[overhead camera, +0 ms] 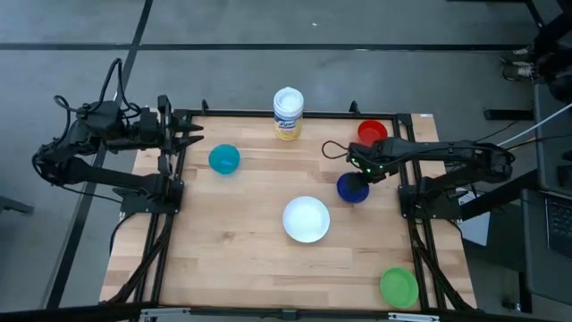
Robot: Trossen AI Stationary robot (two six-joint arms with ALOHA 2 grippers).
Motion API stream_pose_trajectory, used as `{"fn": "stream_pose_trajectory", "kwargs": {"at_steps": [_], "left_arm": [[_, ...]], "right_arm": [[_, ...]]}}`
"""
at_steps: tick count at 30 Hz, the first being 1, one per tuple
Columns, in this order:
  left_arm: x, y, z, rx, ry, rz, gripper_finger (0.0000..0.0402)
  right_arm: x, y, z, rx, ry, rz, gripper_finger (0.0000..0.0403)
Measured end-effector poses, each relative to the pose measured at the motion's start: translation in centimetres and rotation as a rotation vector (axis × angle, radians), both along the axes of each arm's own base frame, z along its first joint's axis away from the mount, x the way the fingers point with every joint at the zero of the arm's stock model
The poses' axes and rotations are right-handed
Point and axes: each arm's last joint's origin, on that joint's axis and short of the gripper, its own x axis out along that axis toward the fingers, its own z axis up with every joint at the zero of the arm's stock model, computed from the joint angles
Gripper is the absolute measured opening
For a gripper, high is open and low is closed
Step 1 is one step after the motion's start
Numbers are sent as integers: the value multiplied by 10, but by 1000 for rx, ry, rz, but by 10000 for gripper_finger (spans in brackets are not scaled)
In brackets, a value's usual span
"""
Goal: Nest bowls inside each other
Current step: Stack the dark blue bowl on the white bowl
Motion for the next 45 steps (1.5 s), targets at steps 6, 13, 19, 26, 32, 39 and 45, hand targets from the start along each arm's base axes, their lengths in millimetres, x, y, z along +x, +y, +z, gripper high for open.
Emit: {"fn": "stream_pose_trajectory", "kwargs": {"at_steps": [6, 13, 19, 26, 32, 39, 45], "left_arm": [[-1, 0, 0, -6, -4, 1, 95], [-1, 0, 1, -17, -15, 1, 95], [-1, 0, 1, -37, -21, 3, 95], [-1, 0, 1, -27, -19, 2, 95], [-1, -1, 1, -20, -17, -27, 95], [0, -2, 1, -31, -14, -79, 95], [-3, -4, 1, -34, -21, -119, 95]], "right_arm": [[-10, 3, -28, -2, 38, -32, 148], [6, 11, -20, 2, -76, 35, 10], [55, 41, 48, -39, -307, 120, 5], [99, 84, 74, -9, -252, 237, 3], [136, 99, 33, 4, -151, 314, 2], [152, 99, 29, -33, -235, 304, 10], [151, 95, 29, -40, -216, 273, 67]]}}
